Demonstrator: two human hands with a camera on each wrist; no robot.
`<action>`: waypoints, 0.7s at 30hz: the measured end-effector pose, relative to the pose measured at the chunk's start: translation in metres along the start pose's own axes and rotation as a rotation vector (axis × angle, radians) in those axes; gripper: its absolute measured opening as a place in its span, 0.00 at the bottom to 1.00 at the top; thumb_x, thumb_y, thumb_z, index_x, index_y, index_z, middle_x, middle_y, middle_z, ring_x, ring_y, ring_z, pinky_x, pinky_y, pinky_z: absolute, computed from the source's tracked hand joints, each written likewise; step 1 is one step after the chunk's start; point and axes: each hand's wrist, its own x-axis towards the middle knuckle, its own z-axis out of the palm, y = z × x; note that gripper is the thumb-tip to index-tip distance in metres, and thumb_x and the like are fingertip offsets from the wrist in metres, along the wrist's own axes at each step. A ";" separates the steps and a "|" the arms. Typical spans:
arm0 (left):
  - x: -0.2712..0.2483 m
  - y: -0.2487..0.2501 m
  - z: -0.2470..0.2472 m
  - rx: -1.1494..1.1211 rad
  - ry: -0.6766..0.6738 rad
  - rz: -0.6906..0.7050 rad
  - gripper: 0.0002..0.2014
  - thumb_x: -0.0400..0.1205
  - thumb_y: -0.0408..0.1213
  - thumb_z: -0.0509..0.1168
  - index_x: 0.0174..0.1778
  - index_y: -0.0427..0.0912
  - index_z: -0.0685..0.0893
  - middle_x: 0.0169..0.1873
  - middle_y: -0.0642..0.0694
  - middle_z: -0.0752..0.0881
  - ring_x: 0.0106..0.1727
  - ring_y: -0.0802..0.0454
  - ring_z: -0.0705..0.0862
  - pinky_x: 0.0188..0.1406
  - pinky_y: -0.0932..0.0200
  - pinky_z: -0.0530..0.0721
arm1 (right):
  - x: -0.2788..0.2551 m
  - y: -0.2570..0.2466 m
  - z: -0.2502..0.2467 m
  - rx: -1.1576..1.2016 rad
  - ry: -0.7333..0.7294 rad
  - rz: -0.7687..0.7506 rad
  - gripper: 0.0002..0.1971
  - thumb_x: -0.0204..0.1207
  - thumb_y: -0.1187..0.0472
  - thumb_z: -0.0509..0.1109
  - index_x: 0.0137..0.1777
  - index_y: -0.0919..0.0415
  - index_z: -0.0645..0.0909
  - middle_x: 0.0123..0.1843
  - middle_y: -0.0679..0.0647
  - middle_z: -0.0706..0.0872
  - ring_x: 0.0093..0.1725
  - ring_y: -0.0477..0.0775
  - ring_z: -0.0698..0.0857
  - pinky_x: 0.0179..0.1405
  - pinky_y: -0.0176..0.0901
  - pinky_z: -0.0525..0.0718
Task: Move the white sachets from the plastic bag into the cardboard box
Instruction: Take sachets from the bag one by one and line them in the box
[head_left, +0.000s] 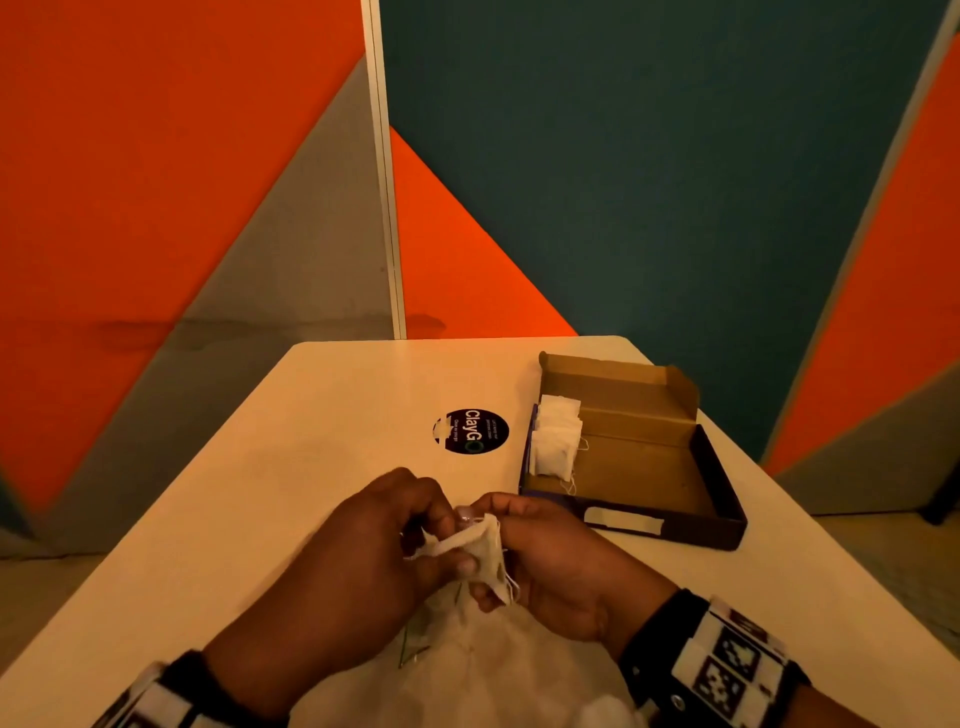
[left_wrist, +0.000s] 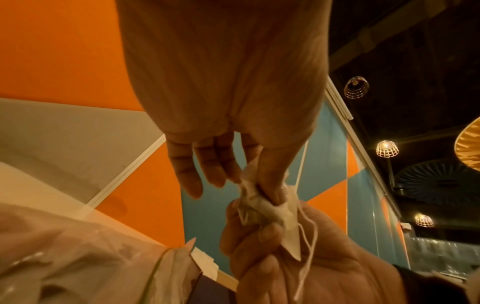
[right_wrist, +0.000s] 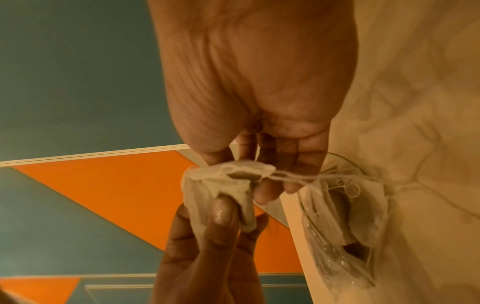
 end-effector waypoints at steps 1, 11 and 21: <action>0.001 -0.001 0.000 -0.015 0.014 0.000 0.11 0.72 0.47 0.79 0.37 0.56 0.81 0.44 0.60 0.82 0.47 0.64 0.82 0.42 0.69 0.82 | -0.001 0.000 0.000 0.035 -0.014 0.005 0.07 0.83 0.60 0.67 0.51 0.61 0.87 0.41 0.60 0.86 0.32 0.54 0.83 0.28 0.44 0.82; 0.006 -0.022 -0.006 -0.122 -0.023 -0.088 0.16 0.79 0.39 0.74 0.54 0.66 0.81 0.43 0.60 0.88 0.47 0.63 0.86 0.48 0.61 0.86 | -0.010 0.006 -0.009 -0.142 -0.066 -0.113 0.13 0.78 0.74 0.70 0.60 0.63 0.86 0.48 0.59 0.91 0.39 0.53 0.88 0.40 0.44 0.85; 0.006 -0.021 -0.005 -0.222 -0.153 -0.147 0.06 0.81 0.35 0.72 0.43 0.50 0.91 0.42 0.52 0.93 0.40 0.56 0.91 0.45 0.56 0.87 | -0.014 0.006 -0.003 -0.411 0.089 -0.214 0.07 0.83 0.60 0.69 0.52 0.59 0.89 0.48 0.56 0.93 0.37 0.58 0.92 0.37 0.46 0.87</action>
